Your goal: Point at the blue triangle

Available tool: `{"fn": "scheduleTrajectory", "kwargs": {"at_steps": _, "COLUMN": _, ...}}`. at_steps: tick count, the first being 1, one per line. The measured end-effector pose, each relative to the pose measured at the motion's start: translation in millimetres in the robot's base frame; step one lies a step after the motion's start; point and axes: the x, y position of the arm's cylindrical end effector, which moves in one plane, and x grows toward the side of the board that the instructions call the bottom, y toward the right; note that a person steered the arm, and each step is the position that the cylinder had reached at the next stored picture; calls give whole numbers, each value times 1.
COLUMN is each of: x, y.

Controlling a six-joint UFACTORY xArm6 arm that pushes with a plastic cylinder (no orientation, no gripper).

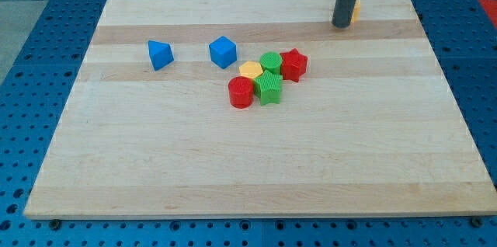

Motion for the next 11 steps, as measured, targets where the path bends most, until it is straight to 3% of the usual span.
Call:
{"fn": "scheduleTrajectory", "kwargs": {"at_steps": 2, "x": -30, "y": 10}}
{"fn": "scheduleTrajectory", "kwargs": {"at_steps": 3, "x": -19, "y": -21}}
{"fn": "scheduleTrajectory", "kwargs": {"at_steps": 4, "x": 28, "y": -112}}
{"fn": "scheduleTrajectory", "kwargs": {"at_steps": 6, "x": 17, "y": -244}}
{"fn": "scheduleTrajectory", "kwargs": {"at_steps": 7, "x": 40, "y": -279}}
{"fn": "scheduleTrajectory", "kwargs": {"at_steps": 8, "x": 96, "y": -285}}
{"fn": "scheduleTrajectory", "kwargs": {"at_steps": 9, "x": 98, "y": -286}}
{"fn": "scheduleTrajectory", "kwargs": {"at_steps": 10, "x": 95, "y": -233}}
{"fn": "scheduleTrajectory", "kwargs": {"at_steps": 11, "x": 59, "y": -195}}
